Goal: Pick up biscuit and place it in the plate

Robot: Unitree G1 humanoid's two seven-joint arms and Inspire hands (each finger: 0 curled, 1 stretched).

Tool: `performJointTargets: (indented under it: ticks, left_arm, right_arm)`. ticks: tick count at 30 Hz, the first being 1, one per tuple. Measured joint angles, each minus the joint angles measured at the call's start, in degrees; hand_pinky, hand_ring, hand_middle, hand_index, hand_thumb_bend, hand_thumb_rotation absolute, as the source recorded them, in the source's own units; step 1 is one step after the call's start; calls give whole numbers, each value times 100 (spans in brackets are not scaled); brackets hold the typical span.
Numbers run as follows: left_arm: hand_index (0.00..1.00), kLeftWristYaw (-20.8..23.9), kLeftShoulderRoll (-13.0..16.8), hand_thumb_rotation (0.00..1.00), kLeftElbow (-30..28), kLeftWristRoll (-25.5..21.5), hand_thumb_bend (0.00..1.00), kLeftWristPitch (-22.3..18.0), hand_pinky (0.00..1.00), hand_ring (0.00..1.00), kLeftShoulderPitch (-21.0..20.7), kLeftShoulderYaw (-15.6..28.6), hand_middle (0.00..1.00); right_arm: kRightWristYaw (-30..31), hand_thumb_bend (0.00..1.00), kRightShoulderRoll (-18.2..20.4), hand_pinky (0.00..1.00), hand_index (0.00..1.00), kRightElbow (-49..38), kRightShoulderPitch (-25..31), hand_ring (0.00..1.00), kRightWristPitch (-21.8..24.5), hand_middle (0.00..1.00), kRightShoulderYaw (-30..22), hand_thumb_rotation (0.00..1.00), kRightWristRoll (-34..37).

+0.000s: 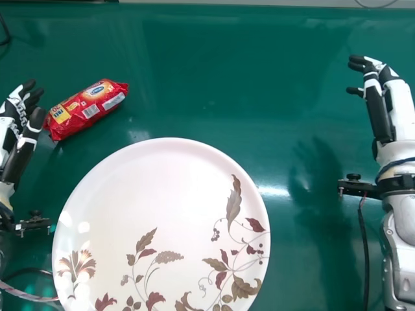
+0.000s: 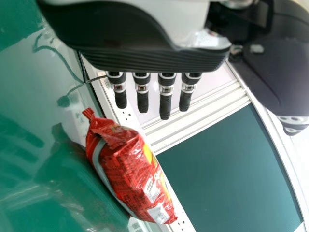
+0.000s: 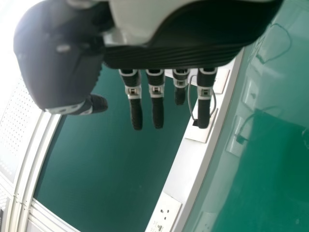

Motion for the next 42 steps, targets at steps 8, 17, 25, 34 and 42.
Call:
performJointTargets:
  ticks: [8, 17, 25, 34, 42]
  left_arm:
    - [100, -27, 131, 65, -12, 8, 100, 193, 100, 100, -1, -3, 98]
    - [100, 102, 623, 71, -31, 1245, 100, 322, 100, 100, -14, -219, 100]
    - [100, 393, 936, 73, -169, 2254, 100, 665, 100, 100, -176, -492, 100]
    - [100, 516, 1201, 74, -169, 2768, 100, 965, 100, 100, -314, -728, 100]
    - [100, 509, 1445, 72, -118, 2977, 100, 1131, 100, 100, -429, -894, 100]
  right_arm:
    - [-6, 41, -2, 75, 82, -155, 52, 84, 170, 87, -11, 51, 0]
    - [-25, 49, 1, 67, 77, -206, 116, 78, 8, 81, -26, 54, -7]
    - [-55, 55, 2, 67, 75, -381, 210, 78, 3, 81, -59, 60, -79]
    - [-52, 51, 5, 69, 76, -569, 335, 80, 141, 82, -86, 57, -77]
    - [-49, 52, 2, 68, 76, -553, 333, 78, 100, 81, -86, 57, -75]
